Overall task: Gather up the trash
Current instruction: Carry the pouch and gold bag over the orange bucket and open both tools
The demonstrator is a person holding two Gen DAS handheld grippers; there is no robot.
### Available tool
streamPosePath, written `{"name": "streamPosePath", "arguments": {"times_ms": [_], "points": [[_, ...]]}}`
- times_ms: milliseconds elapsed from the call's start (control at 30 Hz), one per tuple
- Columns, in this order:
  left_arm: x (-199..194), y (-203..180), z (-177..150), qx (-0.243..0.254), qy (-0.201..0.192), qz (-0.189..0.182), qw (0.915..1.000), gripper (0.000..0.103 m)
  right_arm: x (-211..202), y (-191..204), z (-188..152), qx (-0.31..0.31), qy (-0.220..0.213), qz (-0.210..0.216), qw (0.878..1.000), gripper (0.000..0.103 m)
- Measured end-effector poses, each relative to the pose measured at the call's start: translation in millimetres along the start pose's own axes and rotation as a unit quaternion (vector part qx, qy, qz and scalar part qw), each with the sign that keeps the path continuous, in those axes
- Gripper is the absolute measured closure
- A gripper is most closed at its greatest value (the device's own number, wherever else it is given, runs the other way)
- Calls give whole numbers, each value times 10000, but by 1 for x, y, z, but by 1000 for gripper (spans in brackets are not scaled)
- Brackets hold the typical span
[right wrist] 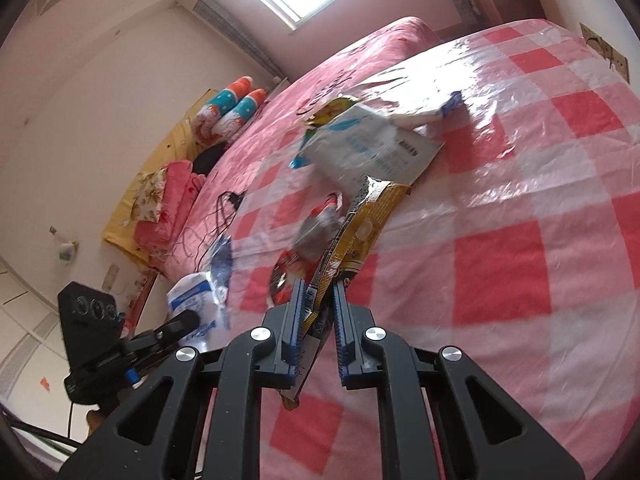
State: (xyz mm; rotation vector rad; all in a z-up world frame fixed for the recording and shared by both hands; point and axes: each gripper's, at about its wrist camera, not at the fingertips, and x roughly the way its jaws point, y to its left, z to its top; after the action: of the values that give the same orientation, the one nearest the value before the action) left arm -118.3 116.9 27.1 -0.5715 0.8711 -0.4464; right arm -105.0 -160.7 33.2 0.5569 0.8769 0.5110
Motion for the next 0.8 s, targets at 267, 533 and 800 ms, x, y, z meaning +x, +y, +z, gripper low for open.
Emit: {"name": "streamPosePath", "arguments": {"times_ms": [267,533,800], "points": [[-18,15,-1,-72,-121,-123,9998,83,-5,24,-8,-78,64,161,9998,88],[-50,32,1,-137,-380,-158,9991,83,11,74,-10,-406,298,528,9973,88],[-106,77,-5,-458,-808,284,9953,83,59,147,-24,-1054,891,942,9859,88]]}}
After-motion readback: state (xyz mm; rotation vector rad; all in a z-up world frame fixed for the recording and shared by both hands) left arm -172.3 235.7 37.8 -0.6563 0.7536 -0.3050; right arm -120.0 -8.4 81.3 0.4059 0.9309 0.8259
